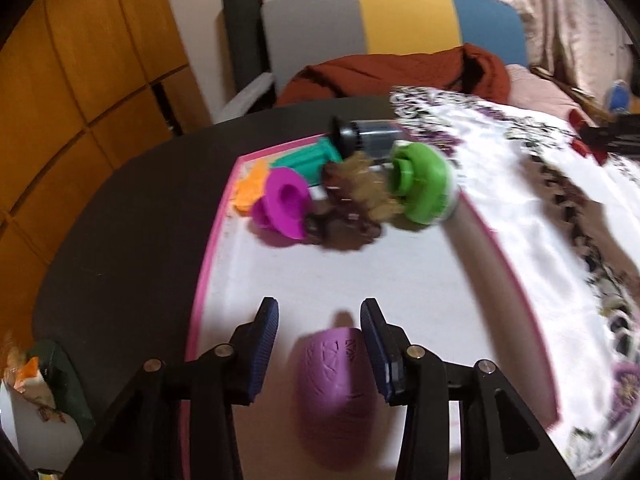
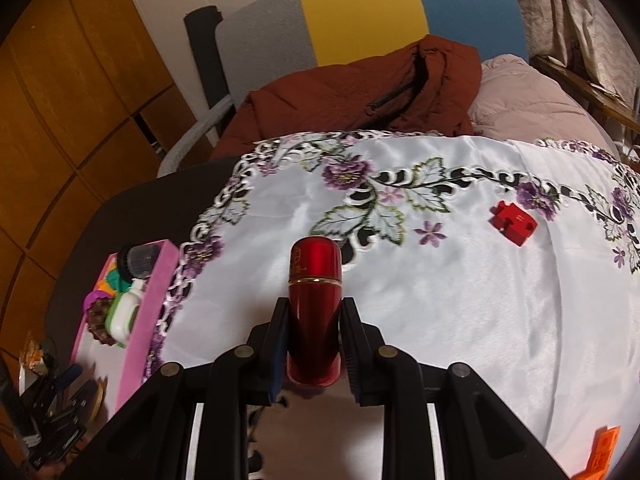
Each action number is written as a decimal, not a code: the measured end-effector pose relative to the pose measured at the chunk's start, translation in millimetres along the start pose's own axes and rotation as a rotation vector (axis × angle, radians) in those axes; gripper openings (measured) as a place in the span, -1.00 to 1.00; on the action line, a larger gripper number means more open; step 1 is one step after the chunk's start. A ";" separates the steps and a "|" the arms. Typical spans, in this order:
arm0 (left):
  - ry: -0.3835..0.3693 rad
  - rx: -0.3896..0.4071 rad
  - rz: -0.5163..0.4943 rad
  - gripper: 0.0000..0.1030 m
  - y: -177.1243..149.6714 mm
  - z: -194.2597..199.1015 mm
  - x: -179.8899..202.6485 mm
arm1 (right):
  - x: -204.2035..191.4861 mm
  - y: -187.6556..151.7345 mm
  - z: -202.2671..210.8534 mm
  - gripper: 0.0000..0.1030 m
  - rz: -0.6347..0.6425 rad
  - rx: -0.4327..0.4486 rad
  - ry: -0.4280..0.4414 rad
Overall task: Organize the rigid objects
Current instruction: 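Carry the red cylinder into the tray and open the right gripper, then move the left gripper to the red puzzle piece and grasp it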
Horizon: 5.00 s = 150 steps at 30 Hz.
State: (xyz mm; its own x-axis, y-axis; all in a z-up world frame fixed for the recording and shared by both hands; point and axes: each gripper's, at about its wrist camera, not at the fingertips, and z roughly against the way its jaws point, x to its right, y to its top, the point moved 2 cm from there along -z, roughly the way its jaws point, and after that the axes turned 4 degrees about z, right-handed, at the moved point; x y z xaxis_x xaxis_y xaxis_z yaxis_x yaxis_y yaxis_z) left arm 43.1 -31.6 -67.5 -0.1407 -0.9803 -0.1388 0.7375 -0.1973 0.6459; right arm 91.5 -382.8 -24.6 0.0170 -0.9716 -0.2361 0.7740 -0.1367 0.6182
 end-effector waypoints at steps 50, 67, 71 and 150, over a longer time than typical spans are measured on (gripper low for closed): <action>-0.190 0.032 0.322 0.76 -54.1 53.2 -76.0 | -294.5 -66.1 -87.4 -0.54 0.282 -0.280 0.333; -0.193 0.031 0.352 0.76 -57.7 53.5 -82.9 | -303.7 -72.7 -98.3 -0.49 0.299 -0.292 0.302; -0.201 0.032 0.348 0.76 -56.9 54.8 -79.2 | -297.4 -72.1 -82.6 -0.49 0.293 -0.263 0.304; -0.488 0.030 -0.439 1.00 185.3 -68.3 439.3 | 52.5 -117.4 54.5 -0.48 -0.438 -0.020 -0.165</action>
State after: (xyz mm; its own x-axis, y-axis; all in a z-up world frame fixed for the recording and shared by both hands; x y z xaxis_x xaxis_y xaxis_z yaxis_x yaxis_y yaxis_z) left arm 163.0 -498.0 -60.1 -0.7129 -0.7000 -0.0420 0.5256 -0.5731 0.6287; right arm -32.9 -428.3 -68.7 -0.4139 -0.8410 -0.3483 0.6976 -0.5389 0.4723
